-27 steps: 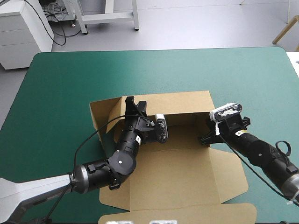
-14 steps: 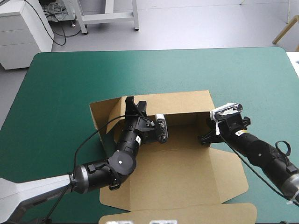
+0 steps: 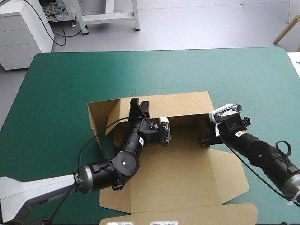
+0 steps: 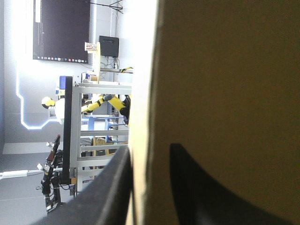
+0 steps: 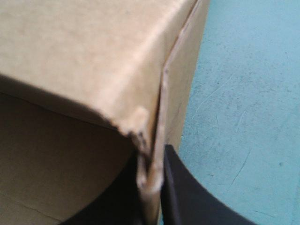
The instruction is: Fold the box
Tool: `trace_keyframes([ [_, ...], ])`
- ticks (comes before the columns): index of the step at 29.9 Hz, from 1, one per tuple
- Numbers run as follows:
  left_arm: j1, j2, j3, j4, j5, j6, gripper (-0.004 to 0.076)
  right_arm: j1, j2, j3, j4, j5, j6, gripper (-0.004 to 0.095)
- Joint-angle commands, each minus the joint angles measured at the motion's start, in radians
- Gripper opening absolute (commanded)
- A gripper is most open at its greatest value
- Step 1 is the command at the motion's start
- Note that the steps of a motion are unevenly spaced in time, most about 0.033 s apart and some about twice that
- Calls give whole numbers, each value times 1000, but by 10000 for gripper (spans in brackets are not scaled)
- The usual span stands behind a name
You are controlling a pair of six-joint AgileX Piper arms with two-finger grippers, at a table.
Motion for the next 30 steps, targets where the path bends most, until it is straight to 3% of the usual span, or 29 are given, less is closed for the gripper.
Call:
trace_keyframes([
  [1, -5, -14, -21, 114, 18, -7, 414, 11, -9, -33, -25, 90, -13, -14],
  [4, -5, -9, -21, 114, 22, -7, 514, 11, -9, -35, -31, 89, -6, -14],
  [10, -5, -9, -21, 114, 29, -13, 514, 11, -8, -36, -83, 89, 77, -14],
  [17, -60, -9, -21, 114, 173, -7, 514, 11, 44, -85, -197, 139, 216, -14],
  [26, -87, -14, -31, 116, 255, -7, 505, 11, 90, -178, -201, 169, 243, -14],
  [30, -87, -22, -74, 116, 275, -7, 491, 11, 123, -213, -243, 216, 329, -14],
])
